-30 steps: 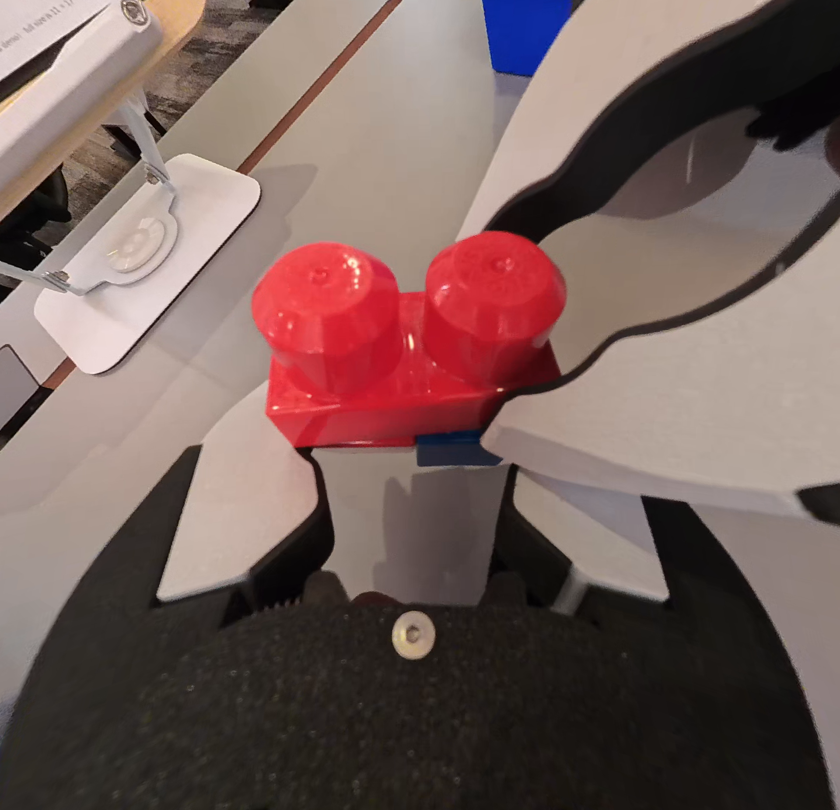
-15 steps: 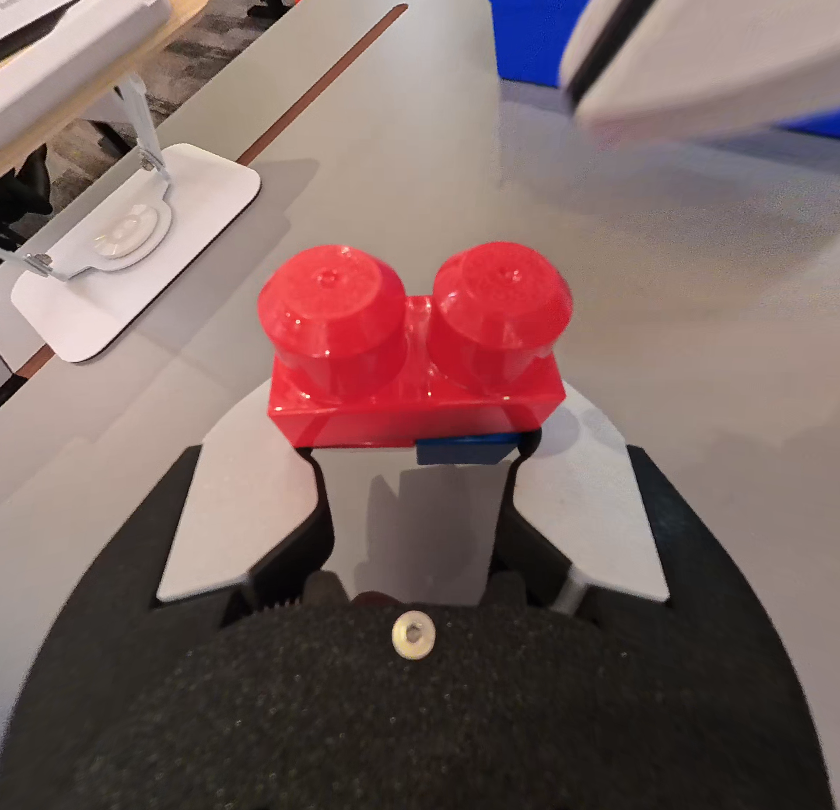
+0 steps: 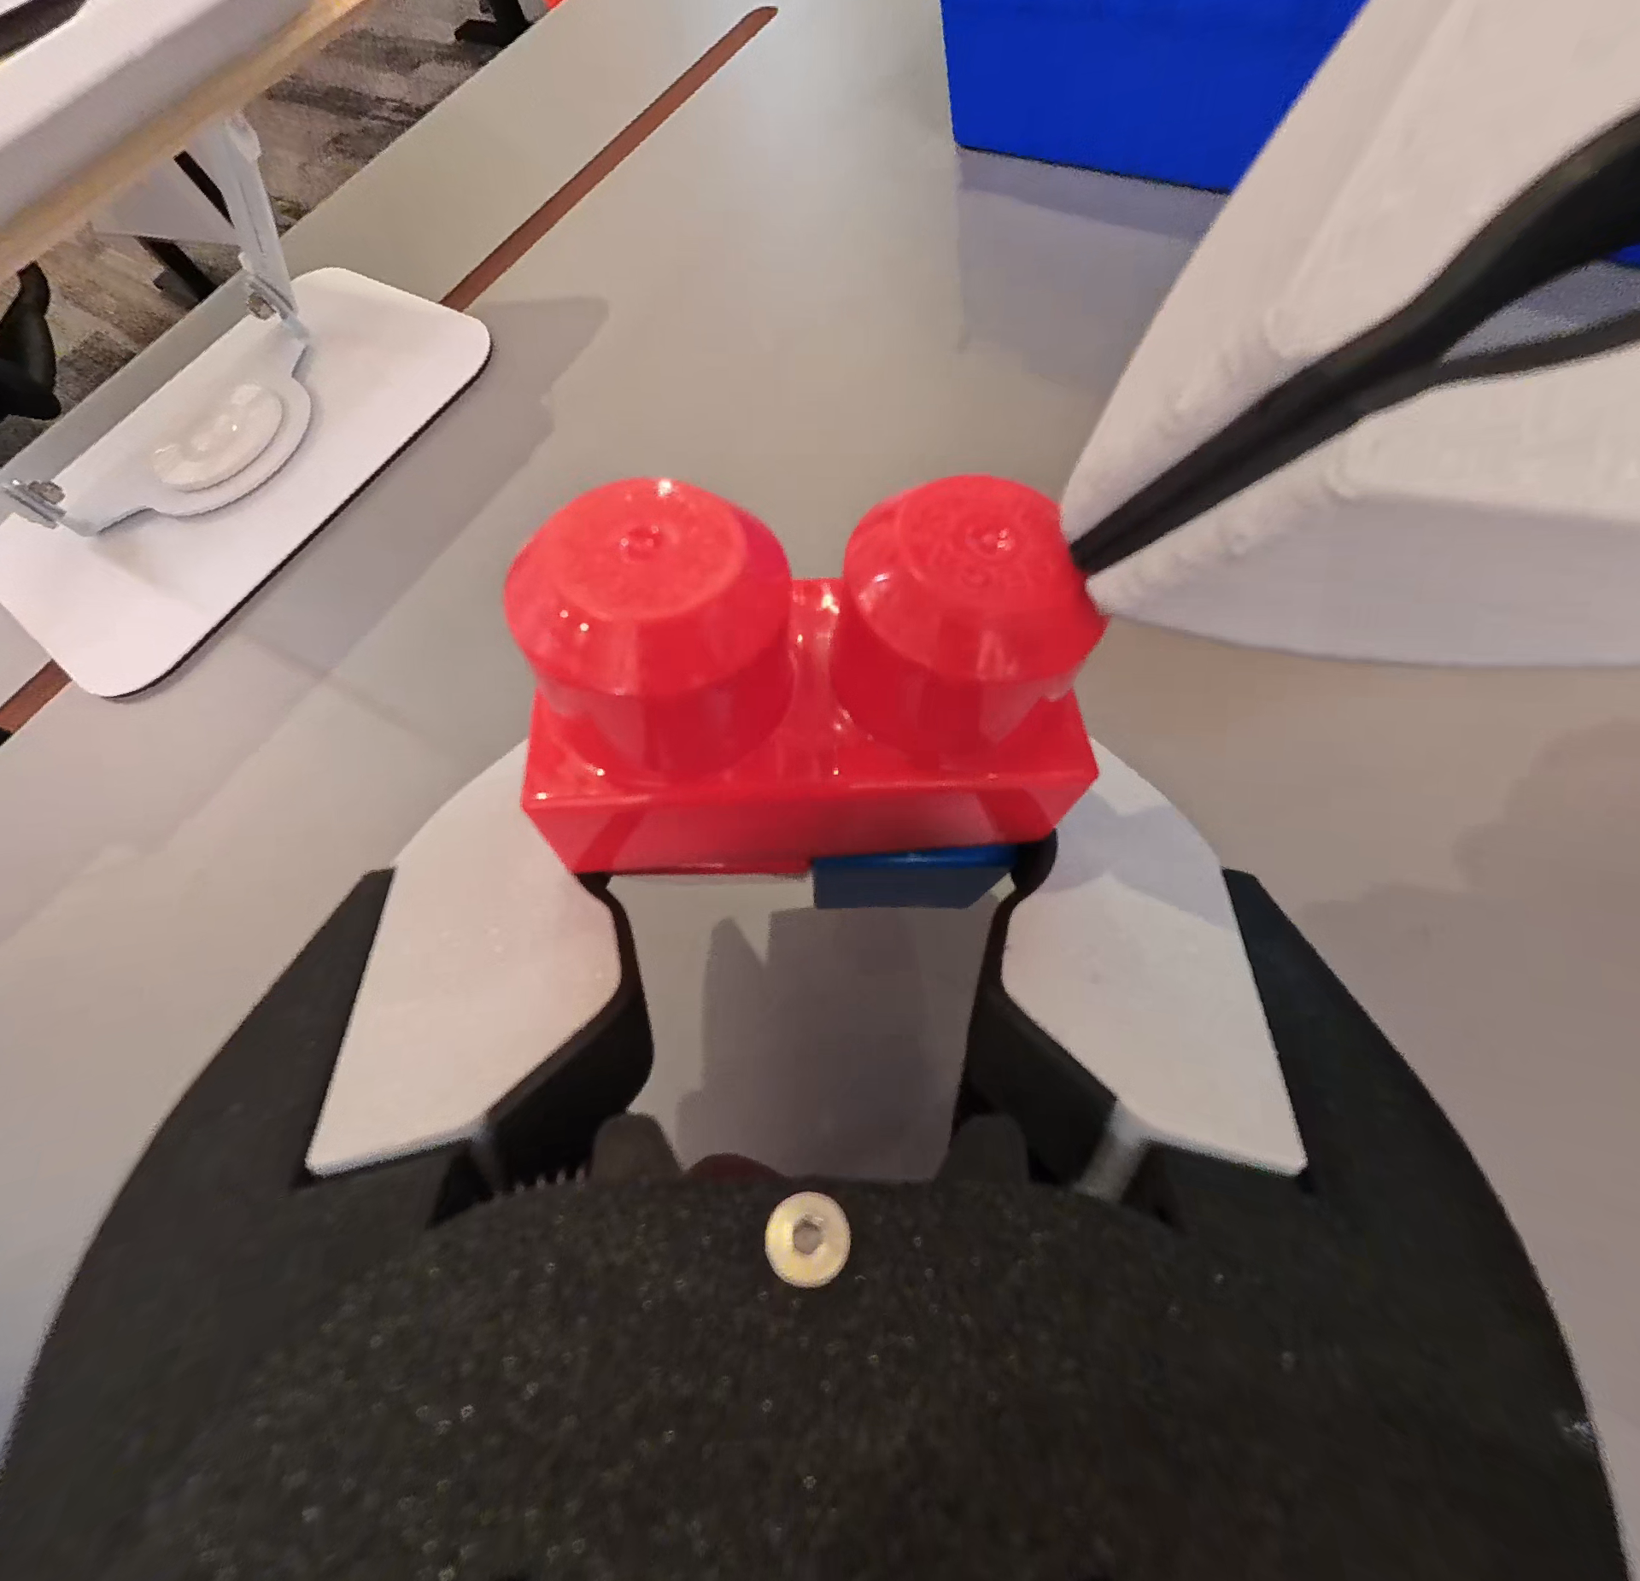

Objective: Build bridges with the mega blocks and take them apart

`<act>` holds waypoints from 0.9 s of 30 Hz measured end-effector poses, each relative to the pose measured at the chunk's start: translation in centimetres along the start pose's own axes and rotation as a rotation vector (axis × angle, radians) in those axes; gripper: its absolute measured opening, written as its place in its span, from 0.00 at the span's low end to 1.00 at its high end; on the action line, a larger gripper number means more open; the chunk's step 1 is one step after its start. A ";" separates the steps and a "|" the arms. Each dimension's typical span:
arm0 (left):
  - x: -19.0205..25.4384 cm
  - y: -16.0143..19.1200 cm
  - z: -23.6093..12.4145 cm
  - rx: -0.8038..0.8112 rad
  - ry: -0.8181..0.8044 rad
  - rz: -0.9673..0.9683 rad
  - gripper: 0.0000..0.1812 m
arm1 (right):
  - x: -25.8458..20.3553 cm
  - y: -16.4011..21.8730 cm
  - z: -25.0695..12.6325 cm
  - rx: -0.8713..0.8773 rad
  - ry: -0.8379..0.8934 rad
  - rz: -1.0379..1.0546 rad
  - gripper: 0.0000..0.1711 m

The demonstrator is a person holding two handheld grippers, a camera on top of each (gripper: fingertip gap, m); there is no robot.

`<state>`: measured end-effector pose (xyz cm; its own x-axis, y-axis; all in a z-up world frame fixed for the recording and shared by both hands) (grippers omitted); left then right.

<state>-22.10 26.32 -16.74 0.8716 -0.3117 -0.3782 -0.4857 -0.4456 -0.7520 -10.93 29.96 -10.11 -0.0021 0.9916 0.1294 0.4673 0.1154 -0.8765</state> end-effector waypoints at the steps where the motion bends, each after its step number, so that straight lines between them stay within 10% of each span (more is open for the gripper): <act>1: 0.0 0.0 0.0 0.004 0.006 -0.010 0.49 | 0.0 -0.1 0.0 0.001 -0.006 0.005 0.00; 11: 0.0 0.0 -0.8 0.055 -0.010 0.021 0.49 | 1.4 -0.1 -1.5 0.114 -0.093 0.133 0.00; 19: 0.8 -0.7 -1.8 0.137 0.004 0.092 0.49 | 5.9 4.1 0.2 0.097 -0.576 0.773 0.37; 27: 1.9 -1.0 -2.2 0.142 0.054 0.158 0.49 | 5.7 5.9 2.3 -0.007 -0.951 1.133 0.48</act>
<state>-20.15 24.30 -15.52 0.7787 -0.4146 -0.4708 -0.5985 -0.2658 -0.7558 -10.19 36.40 -15.59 -0.2058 0.2160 -0.9545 0.6194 -0.7263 -0.2979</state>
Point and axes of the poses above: each gripper's, where its closed fingertips meet, z out along the fingers, y out of its underside, x = y × z across the jaws, the point moved 9 cm from there along -z, back along the fingers, and after that the axes turned 14 degrees about z, right-handed, at the moved point
